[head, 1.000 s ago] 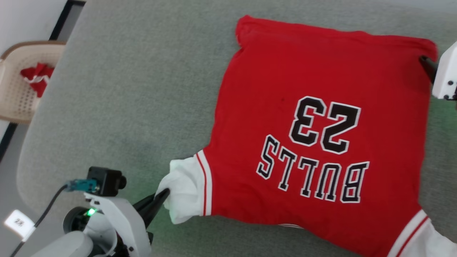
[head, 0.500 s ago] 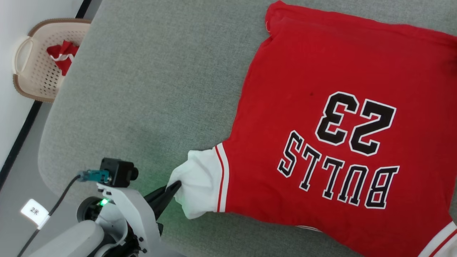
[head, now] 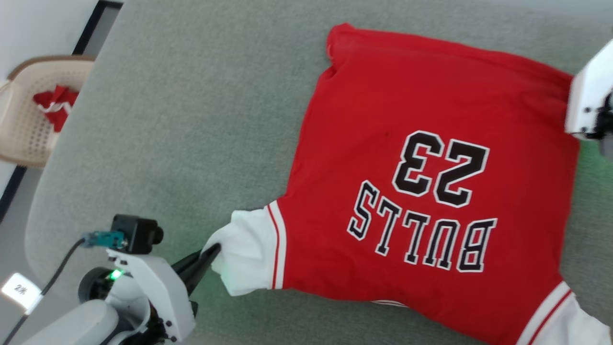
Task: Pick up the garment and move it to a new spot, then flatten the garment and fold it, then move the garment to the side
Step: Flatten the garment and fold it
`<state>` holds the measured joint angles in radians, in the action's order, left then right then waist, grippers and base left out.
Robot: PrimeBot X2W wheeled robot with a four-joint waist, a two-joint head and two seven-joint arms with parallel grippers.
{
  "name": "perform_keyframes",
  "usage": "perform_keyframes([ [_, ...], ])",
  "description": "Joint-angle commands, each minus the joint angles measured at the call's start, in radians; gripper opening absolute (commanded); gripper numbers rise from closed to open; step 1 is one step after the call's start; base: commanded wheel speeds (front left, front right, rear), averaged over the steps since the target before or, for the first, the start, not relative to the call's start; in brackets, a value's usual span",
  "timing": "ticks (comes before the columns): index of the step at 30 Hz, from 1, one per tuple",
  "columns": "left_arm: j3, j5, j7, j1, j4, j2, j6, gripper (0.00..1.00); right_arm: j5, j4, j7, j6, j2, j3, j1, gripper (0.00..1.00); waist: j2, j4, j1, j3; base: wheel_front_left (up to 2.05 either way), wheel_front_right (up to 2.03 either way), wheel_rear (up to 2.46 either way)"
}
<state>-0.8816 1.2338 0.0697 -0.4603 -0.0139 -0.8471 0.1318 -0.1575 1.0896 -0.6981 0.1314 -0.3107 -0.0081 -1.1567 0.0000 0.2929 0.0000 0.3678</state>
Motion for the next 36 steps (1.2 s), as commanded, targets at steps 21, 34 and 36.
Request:
perform_keyframes([
  [21,0.013,0.024,0.005,0.091,-0.113,-0.104,0.087,0.00,-0.481,-0.958,-0.283,-0.002,-0.157,0.138,0.745,0.00,0.0000,-0.204,0.0000,-0.173,0.00,0.00,0.00],
  [34,0.009,0.023,-0.008,0.101,-0.112,-0.094,0.077,0.00,-0.372,-1.194,-0.307,-0.002,0.027,-0.075,1.170,0.00,0.0000,-0.225,0.0000,-0.174,0.00,0.00,0.00],
  [36,0.009,0.024,-0.010,0.099,-0.105,-0.088,0.070,0.00,-0.343,-1.158,-0.259,-0.002,0.050,-0.074,1.182,0.00,0.0000,-0.225,0.0000,-0.171,0.00,0.00,0.00],
])
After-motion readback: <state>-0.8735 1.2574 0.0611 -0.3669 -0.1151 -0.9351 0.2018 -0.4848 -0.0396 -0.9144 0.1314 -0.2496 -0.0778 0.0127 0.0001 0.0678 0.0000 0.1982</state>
